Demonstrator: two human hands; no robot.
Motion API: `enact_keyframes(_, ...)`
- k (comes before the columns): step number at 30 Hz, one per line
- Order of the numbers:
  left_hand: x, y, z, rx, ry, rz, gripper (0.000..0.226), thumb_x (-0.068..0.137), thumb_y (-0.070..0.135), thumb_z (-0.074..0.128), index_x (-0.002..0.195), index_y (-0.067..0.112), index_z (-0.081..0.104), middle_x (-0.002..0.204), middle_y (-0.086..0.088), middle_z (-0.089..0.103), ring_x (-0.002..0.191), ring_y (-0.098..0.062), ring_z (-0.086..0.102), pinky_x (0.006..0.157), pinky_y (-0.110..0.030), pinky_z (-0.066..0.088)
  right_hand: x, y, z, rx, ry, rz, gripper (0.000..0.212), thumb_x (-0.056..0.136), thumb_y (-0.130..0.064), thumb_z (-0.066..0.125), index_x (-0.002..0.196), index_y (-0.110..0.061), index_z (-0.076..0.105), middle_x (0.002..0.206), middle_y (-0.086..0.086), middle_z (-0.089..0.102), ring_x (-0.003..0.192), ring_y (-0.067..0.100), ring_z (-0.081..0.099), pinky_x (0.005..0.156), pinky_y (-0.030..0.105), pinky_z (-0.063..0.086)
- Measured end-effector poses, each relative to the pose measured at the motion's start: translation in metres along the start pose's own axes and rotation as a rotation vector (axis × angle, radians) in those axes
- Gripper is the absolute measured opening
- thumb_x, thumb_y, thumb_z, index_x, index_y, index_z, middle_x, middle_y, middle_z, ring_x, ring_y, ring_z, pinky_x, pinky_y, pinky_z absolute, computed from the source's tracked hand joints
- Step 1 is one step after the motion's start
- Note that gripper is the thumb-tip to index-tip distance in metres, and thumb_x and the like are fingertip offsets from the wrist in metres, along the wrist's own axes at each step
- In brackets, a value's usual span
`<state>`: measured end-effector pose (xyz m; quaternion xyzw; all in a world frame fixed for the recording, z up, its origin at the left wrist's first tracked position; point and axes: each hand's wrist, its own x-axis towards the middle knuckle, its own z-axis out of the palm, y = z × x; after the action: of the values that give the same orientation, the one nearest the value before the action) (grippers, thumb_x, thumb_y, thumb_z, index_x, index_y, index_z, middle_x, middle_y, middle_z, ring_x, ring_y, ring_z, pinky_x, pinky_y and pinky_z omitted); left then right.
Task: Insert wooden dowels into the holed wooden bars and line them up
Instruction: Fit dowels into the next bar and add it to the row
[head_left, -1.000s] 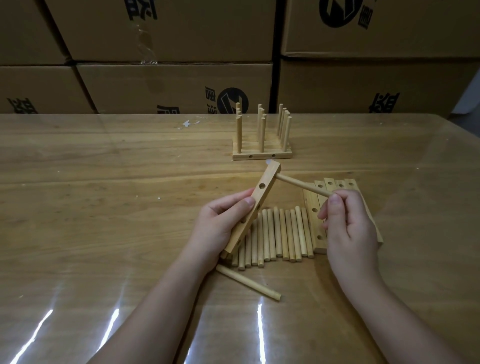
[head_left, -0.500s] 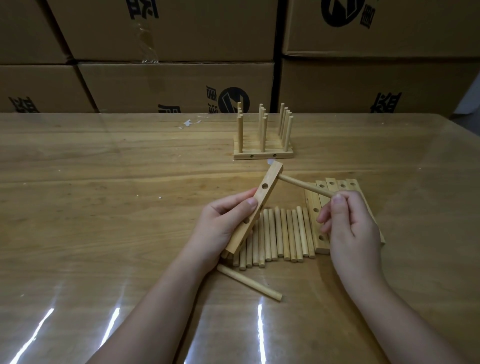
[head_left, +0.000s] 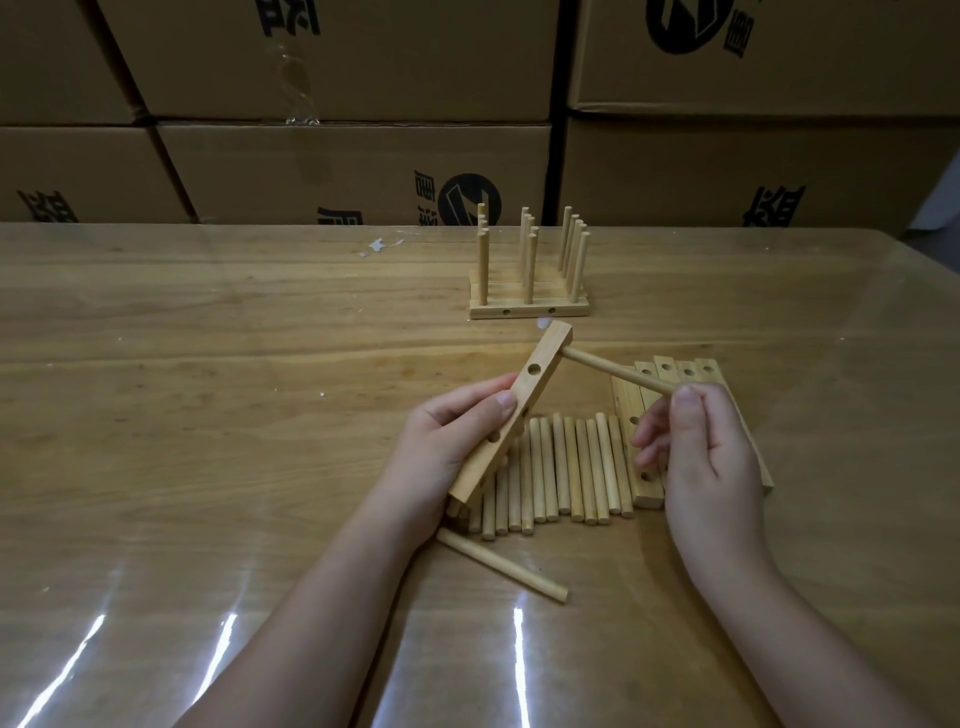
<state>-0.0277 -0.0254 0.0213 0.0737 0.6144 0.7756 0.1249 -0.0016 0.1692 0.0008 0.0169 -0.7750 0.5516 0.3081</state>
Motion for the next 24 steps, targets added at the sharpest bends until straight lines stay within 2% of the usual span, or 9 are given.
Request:
enact_keyframes(2,0.002,0.000,-0.002,-0.070,0.048,0.024,0.035,0.070,0.037,0.068,0.103,0.025,0.075,0.080,-0.001,0.072,0.065,-0.007,0.065,0.055,-0.018,0.052,-0.001,-0.005,0.001,0.030,-0.015,-0.011,0.028,0.091,-0.048,0.031,0.086,-0.029,0.050,0.074,-0.005,0.059,0.062,0.014,0.055,0.056,0.023,0.046)
enact_keyframes(4,0.006,-0.002,-0.004,-0.168,0.151,0.046,0.033,0.072,0.037,0.067,0.101,0.021,0.074,0.077,-0.001,0.071,0.064,-0.007,0.064,0.053,-0.018,0.051,-0.004,-0.010,-0.001,-0.040,-0.105,-0.064,0.026,0.088,-0.052,0.033,0.085,-0.032,0.048,0.070,-0.002,0.057,0.059,0.015,0.053,0.049,0.025,0.042)
enact_keyframes(6,0.010,-0.004,-0.006,-0.262,0.231,0.044,0.026,0.081,0.032,0.064,0.101,0.017,0.072,0.077,-0.004,0.069,0.063,-0.009,0.063,0.052,-0.018,0.051,-0.010,-0.016,-0.002,-0.218,-0.348,-0.144,0.026,0.083,-0.059,0.037,0.081,-0.035,0.047,0.064,-0.006,0.053,0.062,0.011,0.053,0.047,0.020,0.042)
enact_keyframes(9,0.013,-0.007,-0.007,-0.310,0.283,0.059,0.018,0.092,0.024,0.057,0.102,0.013,0.068,0.073,-0.005,0.067,0.059,-0.009,0.060,0.051,-0.017,0.050,-0.021,-0.025,0.002,-0.499,-0.771,-0.303,0.033,0.072,-0.073,0.041,0.086,-0.044,0.036,0.074,-0.020,0.048,0.075,-0.002,0.049,0.054,0.013,0.037)
enact_keyframes(11,0.013,-0.007,-0.006,-0.288,0.284,0.066,0.017,0.093,0.022,0.056,0.102,0.013,0.068,0.071,-0.005,0.068,0.058,-0.009,0.061,0.051,-0.017,0.050,-0.026,-0.032,0.006,-0.539,-0.880,-0.382,0.038,0.071,-0.073,0.045,0.093,-0.046,0.032,0.082,-0.024,0.046,0.082,-0.006,0.043,0.061,0.013,0.033)
enact_keyframes(15,0.012,-0.006,-0.003,-0.237,0.267,0.062,0.016,0.092,0.021,0.057,0.100,0.013,0.068,0.071,-0.005,0.069,0.055,-0.007,0.061,0.051,-0.017,0.050,-0.032,-0.042,0.013,-0.478,-0.904,-0.503,0.022,0.083,-0.046,0.056,0.100,-0.035,0.048,0.089,-0.020,0.053,0.084,-0.002,0.046,0.070,0.017,0.042)
enact_keyframes(18,0.012,-0.006,-0.003,-0.238,0.266,0.075,0.023,0.084,0.025,0.061,0.101,0.012,0.069,0.070,-0.005,0.069,0.053,-0.007,0.060,0.050,-0.017,0.049,-0.035,-0.045,0.015,-0.473,-0.876,-0.528,0.024,0.084,-0.031,0.057,0.106,-0.024,0.059,0.092,-0.013,0.056,0.080,0.000,0.051,0.067,0.013,0.043)
enact_keyframes(21,0.013,-0.007,-0.004,-0.251,0.268,0.084,0.032,0.074,0.031,0.065,0.100,0.013,0.070,0.072,-0.007,0.070,0.055,-0.008,0.061,0.050,-0.018,0.049,-0.029,-0.041,0.013,-0.457,-0.660,-0.516,0.029,0.082,-0.023,0.056,0.110,-0.015,0.060,0.092,-0.009,0.052,0.067,0.000,0.050,0.056,0.008,0.042)
enact_keyframes(24,0.013,-0.008,-0.005,-0.241,0.255,0.072,0.030,0.070,0.034,0.067,0.095,0.017,0.075,0.075,-0.007,0.071,0.058,-0.008,0.063,0.050,-0.018,0.050,-0.024,-0.031,0.012,-0.268,-0.416,-0.311,0.014,0.084,-0.023,0.056,0.096,-0.016,0.060,0.092,-0.011,0.054,0.073,0.005,0.058,0.064,0.013,0.049)
